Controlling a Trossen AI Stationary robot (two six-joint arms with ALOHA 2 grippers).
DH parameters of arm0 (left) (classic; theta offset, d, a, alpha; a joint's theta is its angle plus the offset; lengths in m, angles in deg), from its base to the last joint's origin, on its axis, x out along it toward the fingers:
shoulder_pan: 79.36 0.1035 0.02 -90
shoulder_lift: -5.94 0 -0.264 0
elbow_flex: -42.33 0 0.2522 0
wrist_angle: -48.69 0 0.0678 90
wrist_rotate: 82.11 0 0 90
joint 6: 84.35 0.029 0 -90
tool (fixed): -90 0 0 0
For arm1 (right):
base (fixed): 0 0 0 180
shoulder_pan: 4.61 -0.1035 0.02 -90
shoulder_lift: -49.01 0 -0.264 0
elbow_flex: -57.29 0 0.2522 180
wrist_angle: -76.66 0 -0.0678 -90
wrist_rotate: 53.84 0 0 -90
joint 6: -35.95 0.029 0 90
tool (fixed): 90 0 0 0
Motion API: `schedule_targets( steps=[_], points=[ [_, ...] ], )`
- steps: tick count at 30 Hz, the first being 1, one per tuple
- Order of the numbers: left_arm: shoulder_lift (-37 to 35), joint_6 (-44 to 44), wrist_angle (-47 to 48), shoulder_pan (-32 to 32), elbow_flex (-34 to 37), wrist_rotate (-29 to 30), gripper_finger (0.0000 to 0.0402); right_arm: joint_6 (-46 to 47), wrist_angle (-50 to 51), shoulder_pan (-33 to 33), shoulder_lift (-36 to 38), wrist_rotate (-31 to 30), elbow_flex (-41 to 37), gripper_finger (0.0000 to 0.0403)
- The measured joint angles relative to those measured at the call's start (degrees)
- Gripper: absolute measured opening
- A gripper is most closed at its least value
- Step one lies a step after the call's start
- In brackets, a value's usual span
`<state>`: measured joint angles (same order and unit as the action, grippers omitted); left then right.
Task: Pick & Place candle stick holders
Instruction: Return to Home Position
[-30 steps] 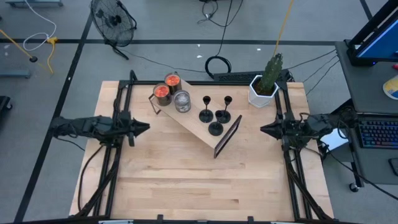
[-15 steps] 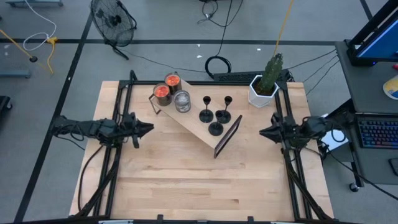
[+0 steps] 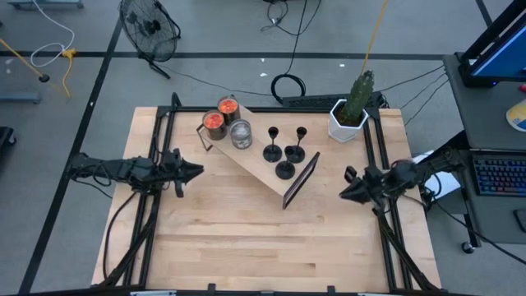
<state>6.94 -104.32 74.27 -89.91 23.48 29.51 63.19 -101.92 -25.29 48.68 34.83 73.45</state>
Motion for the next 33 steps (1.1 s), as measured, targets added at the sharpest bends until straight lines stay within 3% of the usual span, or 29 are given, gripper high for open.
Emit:
schedule_targets(
  steps=[9,17,33],
  points=[
    [0.22,0.35,-0.02,-0.03,-0.02,-0.81,0.0069,-1.97,-3.95,0.07,0.15,5.95,-1.34,0.0018],
    [0.23,0.36,0.00,-0.01,-0.02,-0.79,0.0069,-5.49,-1.85,0.07,-0.13,5.91,-1.45,0.0018],
    [0.23,0.21,-0.02,0.01,-0.02,-0.74,0.0069,-4.11,-1.95,0.07,-0.13,5.94,-1.53,0.0018]
  ],
)
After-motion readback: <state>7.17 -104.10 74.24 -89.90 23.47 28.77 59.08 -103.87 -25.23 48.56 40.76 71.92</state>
